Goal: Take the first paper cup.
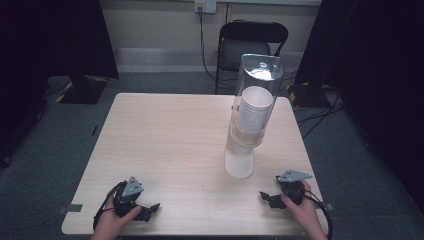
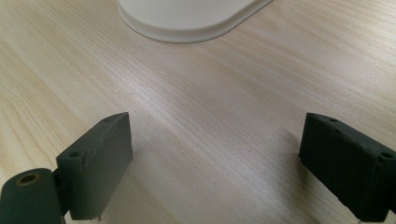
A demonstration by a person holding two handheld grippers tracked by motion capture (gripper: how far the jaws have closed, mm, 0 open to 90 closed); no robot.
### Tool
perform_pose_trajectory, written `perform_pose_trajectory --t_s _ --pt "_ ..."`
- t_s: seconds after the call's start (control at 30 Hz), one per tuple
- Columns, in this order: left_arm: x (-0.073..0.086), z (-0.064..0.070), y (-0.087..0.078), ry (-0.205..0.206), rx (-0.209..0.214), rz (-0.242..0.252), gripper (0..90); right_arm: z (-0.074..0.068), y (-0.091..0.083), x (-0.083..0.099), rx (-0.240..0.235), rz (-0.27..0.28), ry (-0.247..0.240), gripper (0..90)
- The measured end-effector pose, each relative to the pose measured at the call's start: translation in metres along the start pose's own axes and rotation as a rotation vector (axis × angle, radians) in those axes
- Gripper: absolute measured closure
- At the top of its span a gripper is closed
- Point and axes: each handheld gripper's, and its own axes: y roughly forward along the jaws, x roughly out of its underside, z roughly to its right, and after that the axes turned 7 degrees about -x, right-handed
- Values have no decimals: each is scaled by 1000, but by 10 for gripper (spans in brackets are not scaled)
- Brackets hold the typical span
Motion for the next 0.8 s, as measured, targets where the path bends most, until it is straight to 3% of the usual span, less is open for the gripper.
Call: perform_pose_trajectory --t_s 0.37,0.4,0.43,0.47,0.5,0.53,0.67,0.73,0.8 --pt "0 0 0 0 0 -1 0 -2 1 0 17 0 15 75" --pt "0 0 0 0 1 -2 0 -3 2 -2 24 12 36 138" --pt "0 0 0 0 1 -2 0 -3 2 -2 24 12 36 138" --pt "0 0 0 0 2 -2 0 -4 3 -6 6 69 66 177" --pt "0 0 0 0 2 -2 0 -4 3 -6 6 69 66 177" --pt "0 0 0 0 1 -2 0 -8 2 -14 2 122 72 151" --pt "0 0 0 0 2 -2 0 -15 0 -29 4 171 25 168" --pt "0 0 0 0 1 -2 0 -18 1 -45 -10 249 48 165" --pt "0 0 0 0 1 -2 0 -18 3 -50 -9 264 48 160"
